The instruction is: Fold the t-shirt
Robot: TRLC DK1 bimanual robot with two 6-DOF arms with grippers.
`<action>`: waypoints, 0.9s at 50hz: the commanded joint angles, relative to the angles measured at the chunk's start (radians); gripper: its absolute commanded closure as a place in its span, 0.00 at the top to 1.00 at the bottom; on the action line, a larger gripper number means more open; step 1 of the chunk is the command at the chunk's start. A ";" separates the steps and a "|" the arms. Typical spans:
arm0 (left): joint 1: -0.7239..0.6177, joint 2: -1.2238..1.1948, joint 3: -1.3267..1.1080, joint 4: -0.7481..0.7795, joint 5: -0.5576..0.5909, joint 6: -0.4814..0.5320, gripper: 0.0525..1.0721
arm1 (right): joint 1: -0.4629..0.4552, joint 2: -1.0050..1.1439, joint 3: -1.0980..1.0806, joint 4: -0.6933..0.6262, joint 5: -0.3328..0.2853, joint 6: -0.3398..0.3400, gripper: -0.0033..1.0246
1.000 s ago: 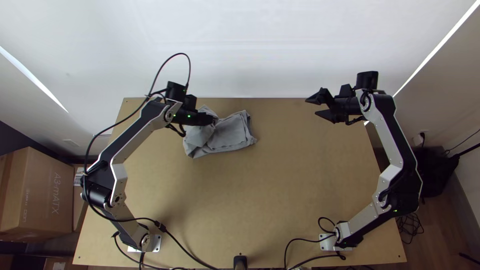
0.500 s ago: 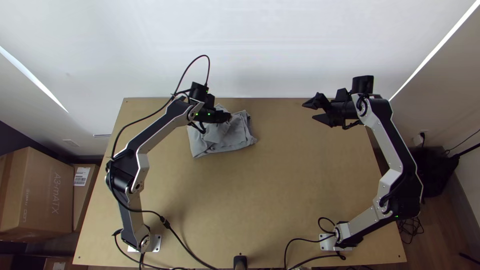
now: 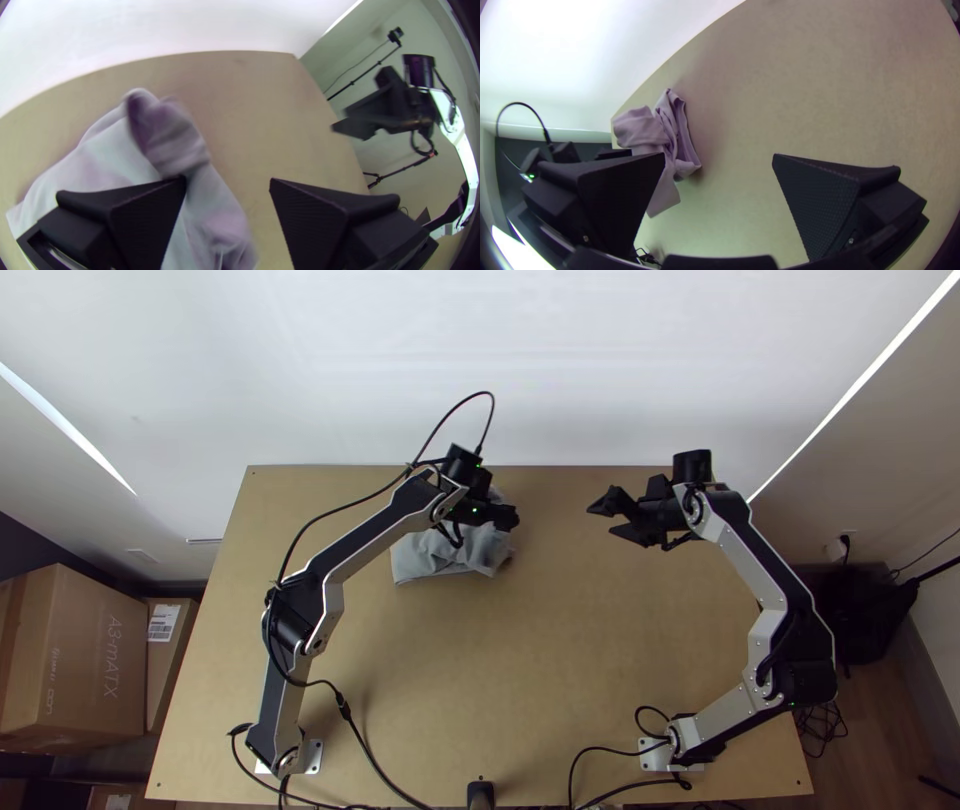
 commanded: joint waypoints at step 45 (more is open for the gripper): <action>0.441 -0.606 0.003 -0.233 -0.017 0.128 0.95 | 0.252 0.495 0.411 0.034 0.105 -0.054 0.96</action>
